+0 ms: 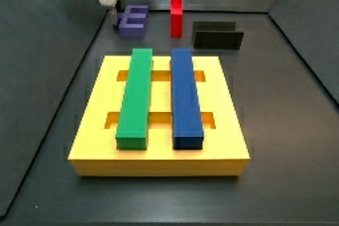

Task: Pick up the purple object. Move up. Place the purple object on the fixture. Regrasp the purple object. Move to above the board. Insert the purple object.
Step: Pick up the purple object.

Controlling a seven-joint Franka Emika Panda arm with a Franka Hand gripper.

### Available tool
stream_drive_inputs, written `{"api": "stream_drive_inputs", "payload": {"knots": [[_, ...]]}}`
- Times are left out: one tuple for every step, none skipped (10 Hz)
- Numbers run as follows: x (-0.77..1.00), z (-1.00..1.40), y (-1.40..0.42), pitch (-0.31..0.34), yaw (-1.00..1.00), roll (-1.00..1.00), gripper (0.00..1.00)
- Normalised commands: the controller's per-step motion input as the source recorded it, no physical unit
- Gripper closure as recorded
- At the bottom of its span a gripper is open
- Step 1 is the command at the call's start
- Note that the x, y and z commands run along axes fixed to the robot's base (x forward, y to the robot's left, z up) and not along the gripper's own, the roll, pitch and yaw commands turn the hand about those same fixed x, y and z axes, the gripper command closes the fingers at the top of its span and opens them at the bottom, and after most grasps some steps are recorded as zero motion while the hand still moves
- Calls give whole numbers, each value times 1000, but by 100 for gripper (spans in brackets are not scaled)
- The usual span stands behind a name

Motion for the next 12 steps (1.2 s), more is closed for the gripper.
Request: {"api": "stream_drive_inputs", "payload": {"knots": [[177, -860, -134, -197, 34, -34, 0], [146, -906, -26, -173, 20, 0, 0], [200, -920, 69, -137, 0, 0, 0], [169, -937, 89, -131, 0, 0, 0], [29, -889, 60, -163, 0, 0, 0], [-63, -506, 0, -154, 0, -1, 0], [-46, -226, 0, -87, 0, -7, 0], [0, 0, 0, 0, 0, 0, 0], [0, 0, 0, 0, 0, 0, 100], [0, 0, 0, 0, 0, 0, 100], [0, 0, 0, 0, 0, 0, 100], [0, 0, 0, 0, 0, 0, 100]]}}
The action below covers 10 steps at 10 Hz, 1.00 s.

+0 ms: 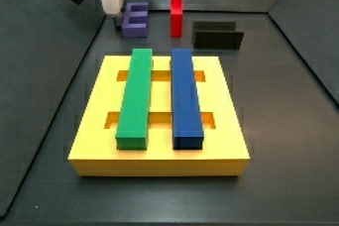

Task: Pick up the purple object. Move up. Place the purple object on the fixture. Regrasp the purple object. Move to above the board. Insert the purple object.
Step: Pick up the purple object.

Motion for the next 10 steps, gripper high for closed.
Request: {"api": "stream_drive_inputs", "payload": {"knots": [[0, 0, 0, 0, 0, 0, 100], [0, 0, 0, 0, 0, 0, 100], [0, 0, 0, 0, 0, 0, 100], [0, 0, 0, 0, 0, 0, 100], [0, 0, 0, 0, 0, 0, 100], [0, 0, 0, 0, 0, 0, 100], [0, 0, 0, 0, 0, 0, 100], [0, 0, 0, 0, 0, 0, 100], [0, 0, 0, 0, 0, 0, 100], [0, 0, 0, 0, 0, 0, 100]]}}
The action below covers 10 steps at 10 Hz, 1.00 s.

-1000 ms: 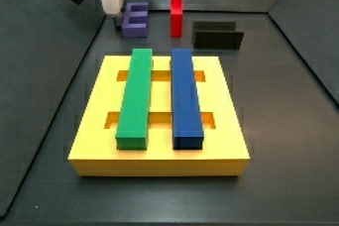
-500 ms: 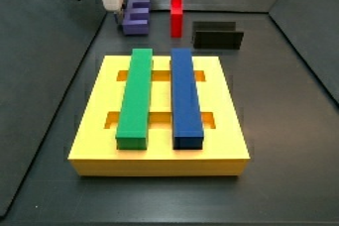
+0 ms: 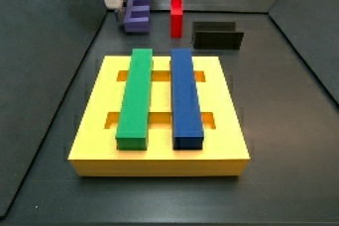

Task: Pick up the purple object. Move up. Place the purple object on the fixture. Regrasp the purple object. Move to above the board. Insert the purple object.
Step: Pick up the purple object, then move up, then place the purple object on the fixture.

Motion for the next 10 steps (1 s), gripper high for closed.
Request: {"api": "stream_drive_inputs", "payload": {"knots": [[0, 0, 0, 0, 0, 0, 100], [0, 0, 0, 0, 0, 0, 100], [0, 833, 0, 0, 0, 0, 100], [-51, 791, -35, 30, 35, -10, 100], [-81, 632, -39, 64, 32, 14, 100], [-45, 288, -16, 68, 22, 100, 100], [0, 0, 0, 0, 0, -11, 100], [117, 0, -17, 0, 0, -194, 100], [263, 191, -100, 0, 46, -411, 100], [371, 414, -194, 0, 183, -469, 100]]}}
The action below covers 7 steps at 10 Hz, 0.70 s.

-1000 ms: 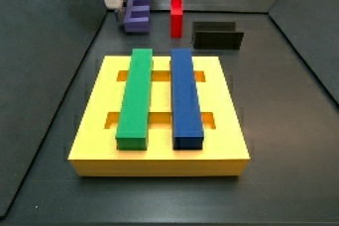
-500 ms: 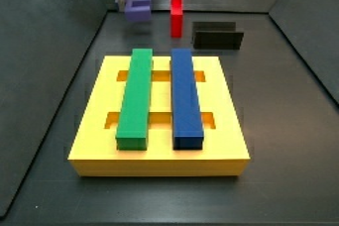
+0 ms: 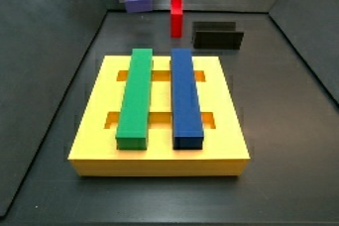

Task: Pick up the purple object. Move up. Place the purple object on the fixture. Regrasp the purple object. Move to above the board. Insert the purple object.
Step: Place the purple object on the fixture.

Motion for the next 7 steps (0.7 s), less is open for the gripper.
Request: {"api": "stream_drive_inputs", "payload": {"knots": [[357, 486, -257, 0, 257, -460, 100], [291, 580, -223, 0, 234, -517, 100], [354, 534, -249, 0, 291, -446, 100], [389, 506, -331, 0, 323, -374, 100], [411, 334, -420, 0, 443, -226, 100], [491, 291, -406, 89, 429, -277, 100], [586, 283, -423, 191, 386, -237, 100]]}}
